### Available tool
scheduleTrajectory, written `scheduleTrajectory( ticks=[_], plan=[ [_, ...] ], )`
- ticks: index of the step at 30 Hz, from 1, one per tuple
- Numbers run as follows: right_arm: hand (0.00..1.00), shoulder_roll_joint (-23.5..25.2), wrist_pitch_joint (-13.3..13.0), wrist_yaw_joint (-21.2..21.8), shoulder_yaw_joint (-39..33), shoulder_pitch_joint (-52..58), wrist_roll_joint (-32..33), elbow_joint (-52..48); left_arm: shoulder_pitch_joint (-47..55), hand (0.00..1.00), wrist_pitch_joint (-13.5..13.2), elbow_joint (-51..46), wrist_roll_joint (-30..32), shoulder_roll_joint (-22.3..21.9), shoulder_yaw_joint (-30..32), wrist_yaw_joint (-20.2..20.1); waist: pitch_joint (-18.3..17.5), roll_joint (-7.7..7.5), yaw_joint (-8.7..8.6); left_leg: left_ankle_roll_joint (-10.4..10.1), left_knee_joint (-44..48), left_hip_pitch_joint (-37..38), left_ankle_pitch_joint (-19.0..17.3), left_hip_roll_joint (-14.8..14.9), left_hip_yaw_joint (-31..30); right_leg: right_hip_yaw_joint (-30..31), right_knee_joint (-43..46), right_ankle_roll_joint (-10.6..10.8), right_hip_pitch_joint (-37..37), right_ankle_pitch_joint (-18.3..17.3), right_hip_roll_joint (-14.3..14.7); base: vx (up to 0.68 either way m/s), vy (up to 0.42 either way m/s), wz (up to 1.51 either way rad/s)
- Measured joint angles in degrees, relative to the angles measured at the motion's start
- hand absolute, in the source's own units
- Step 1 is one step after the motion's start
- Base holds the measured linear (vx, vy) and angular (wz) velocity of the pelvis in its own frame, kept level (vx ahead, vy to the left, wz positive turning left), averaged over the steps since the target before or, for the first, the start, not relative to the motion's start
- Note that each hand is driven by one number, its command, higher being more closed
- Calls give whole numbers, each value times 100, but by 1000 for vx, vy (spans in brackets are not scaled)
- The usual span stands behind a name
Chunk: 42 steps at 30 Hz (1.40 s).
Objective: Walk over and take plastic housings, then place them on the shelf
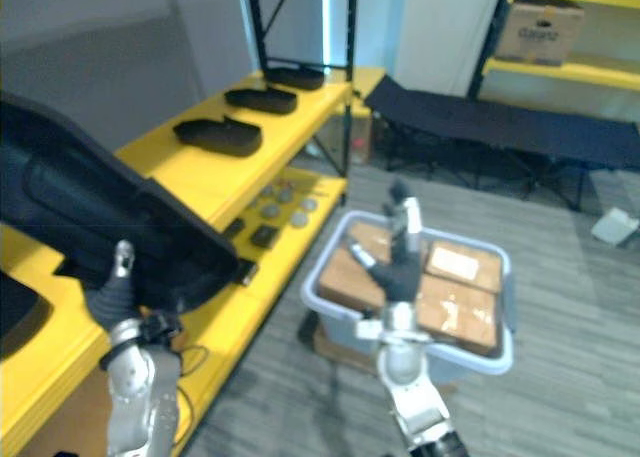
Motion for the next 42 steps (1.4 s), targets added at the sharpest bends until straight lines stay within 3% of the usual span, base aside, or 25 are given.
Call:
scheduleTrajectory(
  ticks=[5, 8, 10, 12, 15, 19, 22, 26, 27, 31, 35, 38, 40, 42],
  plan=[
    [0, 62, 68, 356, -941, 665, 581, -7, 220, 100, 9, -142, 723, -21, 521, 436, 25, 40, -62, -21, -28, 37, -28, 52, 158, 133, 0, -16, -62, 10, 52, 17, 25, -13],
    [0, 67, 332, 729, -1380, 1128, 899, 206, 390, 100, 8, -142, 772, -170, 807, 577, 49, 90, -102, -28, -101, 108, -30, 73, 199, 201, 0, 6, -71, 27, 66, 32, 31, -14],
    [0, 74, 697, 1028, -1619, 1368, 1012, 841, 490, 100, -11, -142, 757, -356, 882, 612, 58, 89, -124, -32, -114, 114, -35, 80, 240, 244, 0, 9, -90, 29, 91, 19, 30, -8],
    [0, 141, 922, 1038, -1716, 1474, 972, 1438, 630, 100, -88, -143, 747, -444, 891, 617, 67, 102, -128, -27, -113, 126, -51, 85, 282, 264, 0, 9, -87, 29, 94, -3, 37, -6],
    [0, 237, 938, 1162, -1865, 1584, 1008, 2042, 778, 100, -326, -177, 596, -496, 922, 697, 98, 142, -132, -20, -116, 103, -58, 76, 279, 262, 0, 13, -79, 17, 85, -20, 42, 0],
    [0, 268, 836, 1576, -1832, 1450, 1282, 2072, 797, 100, -515, -463, 683, -487, 992, 968, 124, 150, -119, -17, -124, 86, -59, 59, 88, 65, 0, 5, 42, -47, 30, -26, 47, 25],
    [0, 262, 835, 1908, -1448, 989, 1341, 2307, 795, 100, -551, -725, 917, -479, 1346, 1210, 122, 128, 7, -4, -98, -11, -43, 36, -241, -260, 0, 33, 176, -124, 11, -20, 21, 56],
    [0, 241, 810, 2028, -752, 343, 1186, 2567, 823, 100, -533, -843, 1101, -492, 2015, 1375, 185, 123, 421, -9, -129, -132, 105, -77, -840, -863, 3, 108, 380, -148, -61, 23, 30, 74],
    [0, 246, 798, 2025, -595, 214, 1078, 2593, 864, 100, -534, -844, 1098, -503, 2191, 1364, 203, 115, 582, -2, -130, -143, 116, -112, -978, -993, 2, 137, 455, -169, -73, 40, 33, 65],
    [0, 277, 774, 2008, -218, -124, 821, 2601, 1240, 100, -553, -845, 1078, -545, 2749, 1282, 209, 5, 906, 18, -119, -214, 129, -226, -1357, -1334, 24, 225, 630, -238, -141, 61, 59, 51],
    [0, 289, 793, 1967, -166, -229, 825, 2620, 1632, 100, -676, -840, 953, -758, 2920, 1034, 192, -49, 1064, 51, -82, -174, 113, -325, -1478, -1499, 53, 281, 788, -280, -222, 57, 64, 26],
    [0, 291, 910, 1947, -171, -168, 830, 2616, 1762, 100, -745, -843, 814, -809, 2924, 582, 262, -19, 1030, 139, -64, -162, 71, -435, -1633, -1833, 55, 344, 1054, -395, -302, 11, 51, 49],
    [0, 286, 957, 1813, -214, 32, 820, 2460, 1692, 100, -819, -925, 827, -763, 2758, 140, 300, -70, 839, 298, 81, -340, 55, -386, -1350, -2357, 58, 443, 1322, -470, -407, 18, 47, 118],
    [0, 208, 1011, 1635, -296, 173, 708, 2392, 1650, 100, -903, -1073, 879, -738, 2534, -238, 325, -73, 797, 147, 75, -409, 196, -320, -1020, -2695, 292, 537, 1413, -539, -535, 47, 87, 98]
  ],
)
